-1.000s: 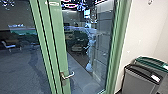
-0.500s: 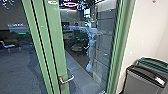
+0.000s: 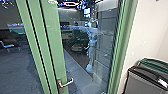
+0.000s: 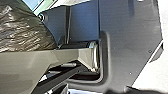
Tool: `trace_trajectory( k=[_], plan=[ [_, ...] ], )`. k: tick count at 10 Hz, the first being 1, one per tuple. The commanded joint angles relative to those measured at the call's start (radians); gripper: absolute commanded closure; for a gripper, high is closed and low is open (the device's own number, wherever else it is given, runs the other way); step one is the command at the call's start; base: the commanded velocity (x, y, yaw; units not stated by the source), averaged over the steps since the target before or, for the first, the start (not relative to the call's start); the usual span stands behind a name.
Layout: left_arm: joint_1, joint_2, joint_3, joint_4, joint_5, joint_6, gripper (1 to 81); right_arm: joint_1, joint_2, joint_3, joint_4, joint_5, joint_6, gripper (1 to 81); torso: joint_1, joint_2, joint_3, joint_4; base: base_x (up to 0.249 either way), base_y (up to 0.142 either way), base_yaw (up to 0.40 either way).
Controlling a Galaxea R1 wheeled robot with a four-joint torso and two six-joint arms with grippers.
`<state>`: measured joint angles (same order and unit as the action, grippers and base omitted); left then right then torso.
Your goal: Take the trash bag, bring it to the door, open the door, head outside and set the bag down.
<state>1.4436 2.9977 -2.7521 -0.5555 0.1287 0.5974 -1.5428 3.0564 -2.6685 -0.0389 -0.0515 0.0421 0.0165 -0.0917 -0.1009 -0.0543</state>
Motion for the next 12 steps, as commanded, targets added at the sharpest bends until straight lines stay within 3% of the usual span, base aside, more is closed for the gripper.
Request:
trace_trajectory(
  k=[1, 6, 12],
  plan=[
    [-0.051, -0.002, 0.0, 0.002, 0.08, 0.001, 81.1, 0.046, 0.014, 0.009, -0.009, -0.059, -0.004, 1.0, 0.0, 0.0, 0.0, 0.0, 0.0, 0.0, 0.0],
    [-0.051, 0.0, 0.0, -0.012, 0.077, -0.002, 81.1, 0.046, 0.014, 0.004, -0.01, -0.059, -0.004, 1.0, -0.001, 0.0, 0.0, 0.0, 0.0, 0.0, 0.0],
    [-0.053, -0.006, 0.003, 0.0, 0.08, -0.002, 81.1, 0.045, 0.014, 0.004, -0.012, -0.059, -0.005, 1.0, -0.001, 0.0, 0.0, 0.0, 0.0, 0.0, 0.034]
  ],
)
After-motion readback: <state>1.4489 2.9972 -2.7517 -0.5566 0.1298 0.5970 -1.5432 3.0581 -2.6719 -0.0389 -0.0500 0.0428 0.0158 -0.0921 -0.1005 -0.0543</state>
